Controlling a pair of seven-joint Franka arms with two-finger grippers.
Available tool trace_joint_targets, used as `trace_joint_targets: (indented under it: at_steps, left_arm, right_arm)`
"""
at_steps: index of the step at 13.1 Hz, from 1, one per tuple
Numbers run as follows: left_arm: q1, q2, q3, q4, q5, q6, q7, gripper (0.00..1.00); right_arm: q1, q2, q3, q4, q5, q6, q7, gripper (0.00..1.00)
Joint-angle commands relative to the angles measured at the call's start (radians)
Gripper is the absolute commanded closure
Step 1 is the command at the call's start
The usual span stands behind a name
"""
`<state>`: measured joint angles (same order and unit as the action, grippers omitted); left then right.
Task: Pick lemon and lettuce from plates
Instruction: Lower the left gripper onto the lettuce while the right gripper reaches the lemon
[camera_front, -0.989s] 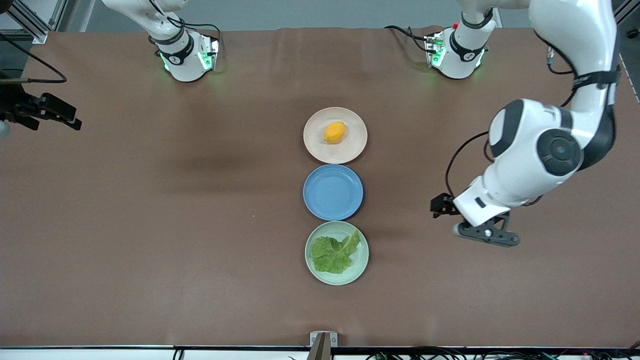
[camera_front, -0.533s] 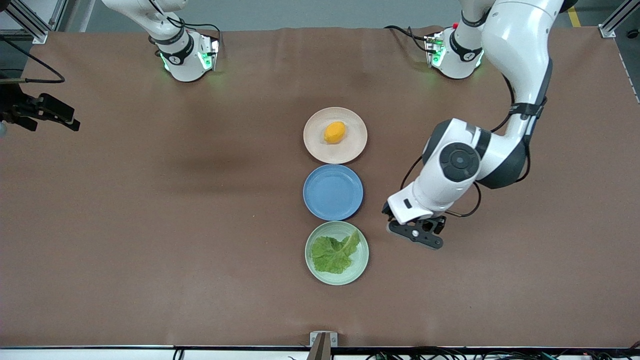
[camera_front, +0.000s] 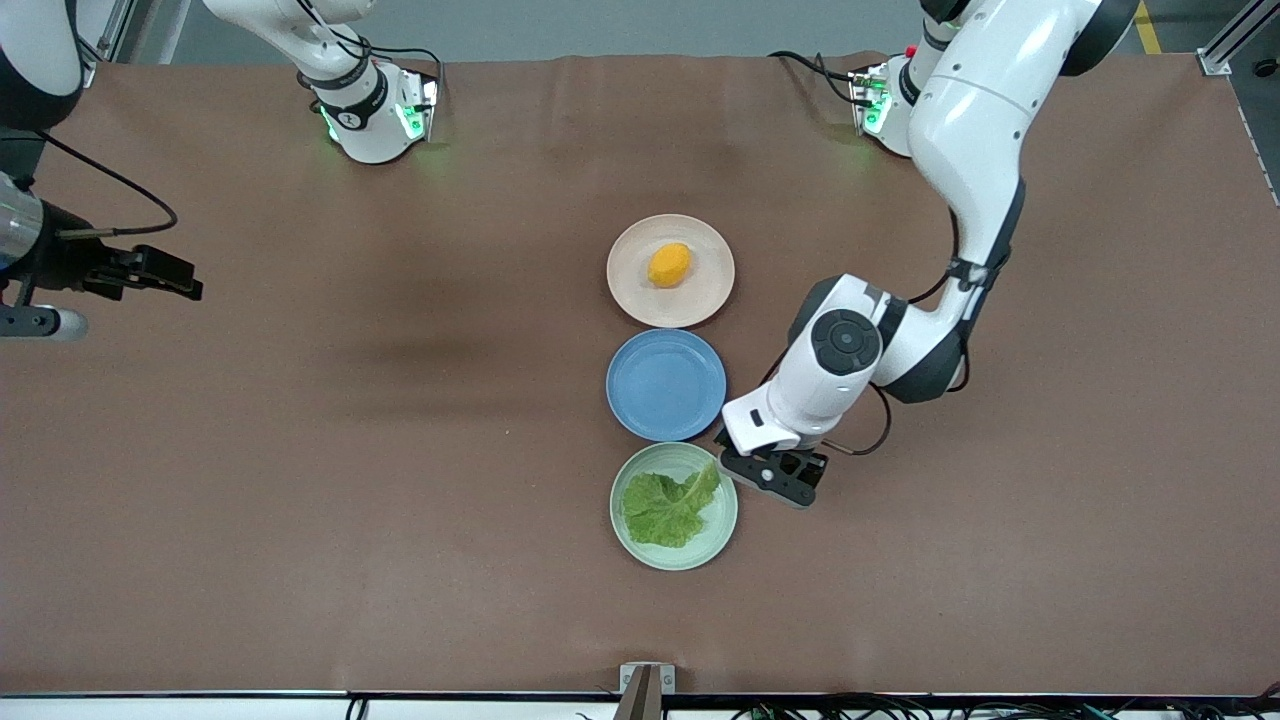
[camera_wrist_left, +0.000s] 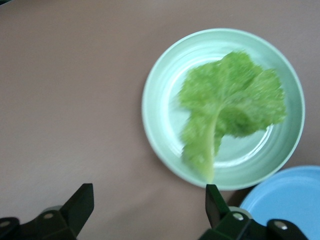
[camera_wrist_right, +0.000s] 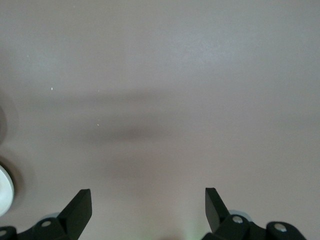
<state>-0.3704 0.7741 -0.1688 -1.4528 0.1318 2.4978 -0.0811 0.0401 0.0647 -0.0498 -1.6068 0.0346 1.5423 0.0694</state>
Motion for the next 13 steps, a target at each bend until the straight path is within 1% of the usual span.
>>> trace_joint_targets:
  at_steps: [1,2,3,4,6,7,8,9,11,12,13]
  left_arm:
    - [-0.067,0.088,0.011,0.100,0.014,0.052,-0.015,0.14]
    - [-0.070,0.106,0.011,0.104,0.014,0.074,-0.044,0.15]
    - [-0.070,0.123,0.011,0.104,0.012,0.116,-0.051,0.17]
    - [-0.071,0.145,0.011,0.104,0.012,0.163,-0.051,0.23]
    - [-0.085,0.175,0.012,0.104,0.014,0.232,-0.046,0.35]
    - [-0.085,0.185,0.012,0.104,0.015,0.237,-0.040,0.42]
    - [-0.085,0.188,0.014,0.104,0.020,0.237,-0.039,0.51]
    - [-0.085,0.189,0.014,0.103,0.023,0.237,-0.039,0.53]
    - [-0.085,0.200,0.017,0.104,0.025,0.237,-0.037,0.54]
    - [-0.085,0.200,0.017,0.103,0.025,0.237,-0.037,0.58]
    - [-0.085,0.200,0.017,0.101,0.025,0.237,-0.037,0.65]
  right_arm:
    - [0.096,-0.010,-0.004,-0.001,0.011,-0.005,0.223,0.00]
    - [0.133,-0.010,-0.004,-0.011,0.019,-0.001,0.292,0.00]
    - [0.168,-0.011,-0.004,-0.031,0.048,0.018,0.364,0.00]
    - [0.194,-0.013,-0.004,-0.060,0.069,0.045,0.442,0.00]
    - [0.279,-0.016,-0.004,-0.100,0.080,0.099,0.594,0.00]
    - [0.318,-0.016,-0.004,-0.119,0.082,0.123,0.668,0.00]
    - [0.366,-0.016,-0.004,-0.142,0.083,0.157,0.740,0.00]
    - [0.421,-0.016,-0.004,-0.178,0.083,0.210,0.826,0.00]
    - [0.512,-0.011,-0.004,-0.257,0.083,0.325,0.918,0.00]
    - [0.555,-0.006,-0.004,-0.296,0.083,0.393,0.963,0.00]
    - [0.602,0.003,-0.004,-0.330,0.083,0.462,1.024,0.00]
